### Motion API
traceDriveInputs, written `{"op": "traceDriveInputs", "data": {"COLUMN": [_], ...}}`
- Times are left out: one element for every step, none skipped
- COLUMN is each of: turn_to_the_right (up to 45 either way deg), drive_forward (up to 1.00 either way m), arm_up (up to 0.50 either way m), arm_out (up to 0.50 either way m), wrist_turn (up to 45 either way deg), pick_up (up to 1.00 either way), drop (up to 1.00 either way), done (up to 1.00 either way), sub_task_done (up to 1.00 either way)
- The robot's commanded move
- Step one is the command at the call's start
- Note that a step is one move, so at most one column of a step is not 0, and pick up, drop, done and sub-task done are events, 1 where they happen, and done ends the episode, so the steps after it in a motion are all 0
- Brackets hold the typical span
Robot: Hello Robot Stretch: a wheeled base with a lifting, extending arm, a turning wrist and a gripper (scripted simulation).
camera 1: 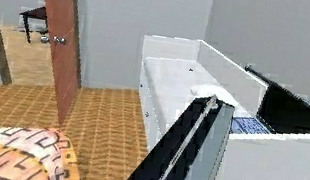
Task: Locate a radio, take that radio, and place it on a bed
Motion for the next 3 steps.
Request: {"op": "traceDriveInputs", "data": {"turn_to_the_right": [-9.0, 0.0, 0.0], "drive_forward": [0.0, 1.0, 0.7], "arm_up": [0.0, 0.0, 0.0], "arm_out": [0.0, 0.0, 0.0], "wrist_turn": [0.0, 0.0, 0.0], "pick_up": [0.0, 0.0, 0.0], "drop": [0.0, 0.0, 0.0], "done": [0.0, 0.0, 0.0], "sub_task_done": [0.0, 0.0, 0.0]}}
